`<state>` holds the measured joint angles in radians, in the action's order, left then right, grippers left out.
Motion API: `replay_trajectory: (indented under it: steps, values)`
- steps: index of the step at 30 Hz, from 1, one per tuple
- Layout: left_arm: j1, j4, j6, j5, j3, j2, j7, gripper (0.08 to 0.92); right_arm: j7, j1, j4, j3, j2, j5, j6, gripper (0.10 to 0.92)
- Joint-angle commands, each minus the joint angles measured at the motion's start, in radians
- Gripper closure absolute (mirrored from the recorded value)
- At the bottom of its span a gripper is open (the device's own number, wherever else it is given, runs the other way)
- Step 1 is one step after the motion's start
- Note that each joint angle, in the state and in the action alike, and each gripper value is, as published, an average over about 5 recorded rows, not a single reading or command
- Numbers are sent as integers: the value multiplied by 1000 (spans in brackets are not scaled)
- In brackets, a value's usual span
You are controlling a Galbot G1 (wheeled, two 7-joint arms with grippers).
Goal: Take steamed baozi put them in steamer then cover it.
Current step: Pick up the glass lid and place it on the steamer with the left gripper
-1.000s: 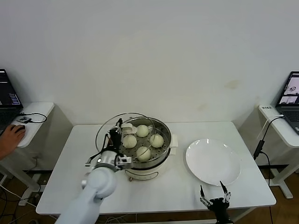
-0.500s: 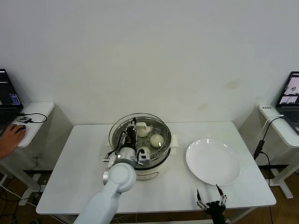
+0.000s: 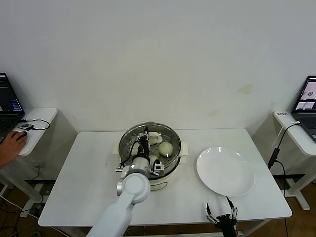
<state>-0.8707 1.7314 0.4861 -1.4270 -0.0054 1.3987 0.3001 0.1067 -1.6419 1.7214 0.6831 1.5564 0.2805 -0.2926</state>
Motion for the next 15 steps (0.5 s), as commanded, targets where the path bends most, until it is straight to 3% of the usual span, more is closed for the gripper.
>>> replay_trajectory:
  steps: [1,15]
  values:
    - [3,-19,-1,-25,3,17,4,857,0,-1,-2,-2,1,5,0,203]
    - [-9,-20,-4,-5,-5,30,-12,857,1,-9,0,-14,1,14,-2,202]
